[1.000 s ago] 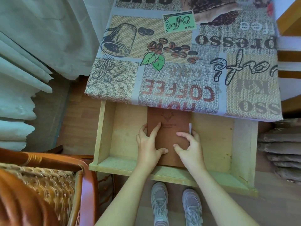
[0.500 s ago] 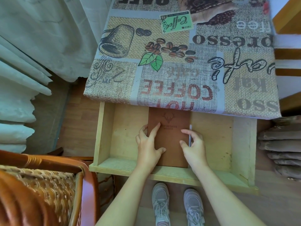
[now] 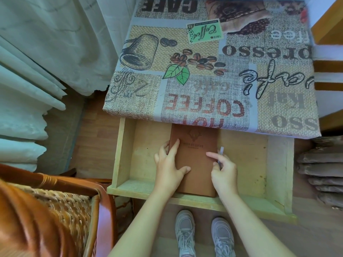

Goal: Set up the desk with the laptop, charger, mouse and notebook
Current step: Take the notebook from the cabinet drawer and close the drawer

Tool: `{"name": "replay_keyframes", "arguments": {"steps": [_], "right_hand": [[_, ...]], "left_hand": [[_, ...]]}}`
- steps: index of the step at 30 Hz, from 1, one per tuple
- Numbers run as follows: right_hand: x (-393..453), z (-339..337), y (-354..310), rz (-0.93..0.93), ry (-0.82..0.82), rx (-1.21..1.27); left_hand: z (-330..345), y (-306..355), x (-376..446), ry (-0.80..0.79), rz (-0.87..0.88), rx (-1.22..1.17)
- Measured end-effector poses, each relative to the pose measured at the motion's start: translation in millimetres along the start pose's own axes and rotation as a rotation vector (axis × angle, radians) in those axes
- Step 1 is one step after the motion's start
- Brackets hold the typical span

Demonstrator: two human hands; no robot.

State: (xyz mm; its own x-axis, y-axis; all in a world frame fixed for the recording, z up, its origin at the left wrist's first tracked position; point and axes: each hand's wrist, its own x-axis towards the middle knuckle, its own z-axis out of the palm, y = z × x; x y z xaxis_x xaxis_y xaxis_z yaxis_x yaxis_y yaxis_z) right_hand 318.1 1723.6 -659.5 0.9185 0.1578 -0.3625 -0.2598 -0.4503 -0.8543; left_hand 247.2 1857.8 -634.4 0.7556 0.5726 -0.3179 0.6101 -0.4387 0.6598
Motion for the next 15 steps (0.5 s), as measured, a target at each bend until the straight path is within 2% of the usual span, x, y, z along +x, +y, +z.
{"name": "replay_keyframes", "arguments": {"steps": [4,10,15], "right_hand": [[-4,-2,-12,0.037,0.036,0.039],[-15,-12,-43,-0.008,0.014,0.076],[-30,-24,-61,-0.013,-0.019,0.039]], "left_hand": [[-6,5,-10,0.005,-0.019,-0.024],[-18,17,-27,0.059,-0.019,-0.018],[-36,30,-47,0.038,-0.036,-0.027]]}}
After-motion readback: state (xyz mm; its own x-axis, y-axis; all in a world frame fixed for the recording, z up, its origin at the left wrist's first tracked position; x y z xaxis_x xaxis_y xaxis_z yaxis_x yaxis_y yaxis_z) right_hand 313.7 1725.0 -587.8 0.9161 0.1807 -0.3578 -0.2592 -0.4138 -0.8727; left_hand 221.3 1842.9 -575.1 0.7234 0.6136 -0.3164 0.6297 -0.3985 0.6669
